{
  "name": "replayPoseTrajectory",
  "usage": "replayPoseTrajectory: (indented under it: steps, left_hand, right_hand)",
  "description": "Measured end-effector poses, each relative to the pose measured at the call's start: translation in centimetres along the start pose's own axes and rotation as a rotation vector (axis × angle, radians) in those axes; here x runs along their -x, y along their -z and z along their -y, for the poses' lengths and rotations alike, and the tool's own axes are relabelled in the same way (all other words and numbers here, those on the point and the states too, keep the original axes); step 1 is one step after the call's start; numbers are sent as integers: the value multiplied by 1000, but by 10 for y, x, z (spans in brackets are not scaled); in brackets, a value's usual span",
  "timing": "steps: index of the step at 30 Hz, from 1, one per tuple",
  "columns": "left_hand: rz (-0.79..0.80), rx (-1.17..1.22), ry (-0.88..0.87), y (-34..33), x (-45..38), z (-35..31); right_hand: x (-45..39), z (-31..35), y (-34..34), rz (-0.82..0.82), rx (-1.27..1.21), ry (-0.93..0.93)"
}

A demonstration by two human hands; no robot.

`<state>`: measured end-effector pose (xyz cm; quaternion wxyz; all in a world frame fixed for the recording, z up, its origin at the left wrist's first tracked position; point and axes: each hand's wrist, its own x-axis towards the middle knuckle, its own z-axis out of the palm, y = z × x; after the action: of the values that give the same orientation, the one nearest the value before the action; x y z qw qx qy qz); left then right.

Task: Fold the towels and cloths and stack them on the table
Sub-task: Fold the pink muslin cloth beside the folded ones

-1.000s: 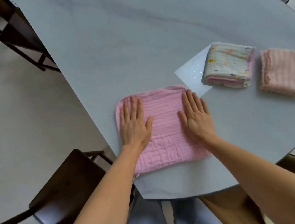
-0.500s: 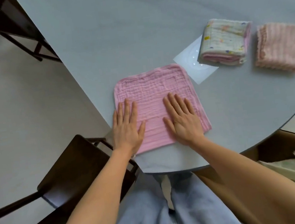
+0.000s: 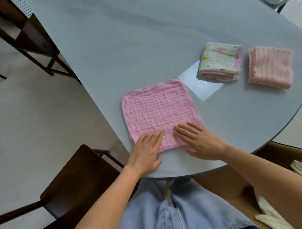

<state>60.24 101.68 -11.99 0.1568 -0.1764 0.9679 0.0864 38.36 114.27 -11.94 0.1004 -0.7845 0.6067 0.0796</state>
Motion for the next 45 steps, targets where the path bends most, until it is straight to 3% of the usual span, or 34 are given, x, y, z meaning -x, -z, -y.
replayPoseTrajectory:
  steps: [3,8,13,18,25,27,29,32,34,40,45]
  left_hand:
    - [-26,65,83,6,5,-2]
    - [72,-50,200,25,-11,-8]
    - [163,33,289,18,-15,-15]
    - [312,165,169,24,-7,-1]
    - [530,530,145,83,-25,22]
    - [588,582,165,93,-26,35]
    - [512,613,214,98,-29,49]
    - [256,657,327,99,-38,68]
    - [138,601,426,97,-45,77]
    - [41,450,574,90,-73,84]
    - [-67,317,537,83,-86,83]
  right_hand:
    - [-3,0,4,-25,36,0]
    - [-17,13,10,-68,-24,-141]
    - [-29,19,11,-76,-153,-230]
    - [-37,7,40,216,-239,-241]
    - [-59,-25,85,609,-463,-192]
    - [-64,-30,92,645,-496,-190]
    - [-72,-36,95,553,-516,-243]
    - [-85,-46,96,321,-509,-387]
    - [-91,-52,90,252,-508,-484]
    - [-105,-68,76,152,-439,-666]
    - [-108,-73,67,136,-389,-715]
